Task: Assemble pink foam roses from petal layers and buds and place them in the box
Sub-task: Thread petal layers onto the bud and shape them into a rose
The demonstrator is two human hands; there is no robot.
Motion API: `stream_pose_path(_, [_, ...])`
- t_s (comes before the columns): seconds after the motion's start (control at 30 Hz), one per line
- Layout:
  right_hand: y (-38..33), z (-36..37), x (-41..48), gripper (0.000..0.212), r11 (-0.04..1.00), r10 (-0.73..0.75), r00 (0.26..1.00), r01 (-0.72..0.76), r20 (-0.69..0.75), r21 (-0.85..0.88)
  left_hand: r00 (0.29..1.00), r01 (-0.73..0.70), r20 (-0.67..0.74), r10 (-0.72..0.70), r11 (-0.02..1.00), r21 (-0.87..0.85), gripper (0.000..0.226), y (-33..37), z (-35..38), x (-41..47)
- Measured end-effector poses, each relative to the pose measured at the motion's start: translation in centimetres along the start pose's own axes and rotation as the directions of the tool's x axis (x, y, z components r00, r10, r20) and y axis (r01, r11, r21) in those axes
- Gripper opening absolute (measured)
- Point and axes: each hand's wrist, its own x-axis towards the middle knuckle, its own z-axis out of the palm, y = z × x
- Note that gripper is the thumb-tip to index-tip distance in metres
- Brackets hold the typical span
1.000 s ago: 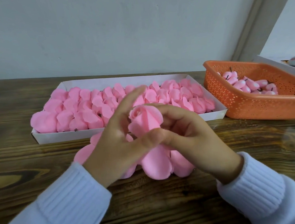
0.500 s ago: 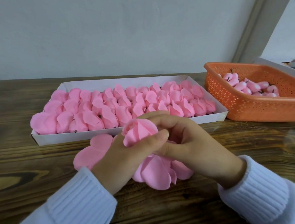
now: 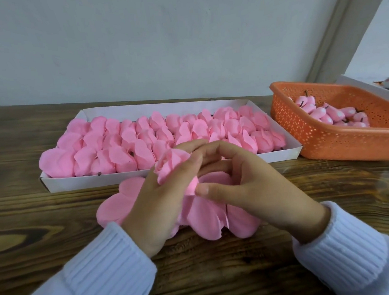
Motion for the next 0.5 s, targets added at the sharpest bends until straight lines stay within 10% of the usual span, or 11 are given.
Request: stream_pose_path(0.5, [0.24,0.2,-0.3,0.011,0.957,-0.243,0.901,0.16,-0.361,-0.244,0.984,0.058,-0.173,-0.039,0.993,0.105,0.029,-0.25,0.02,-0.19])
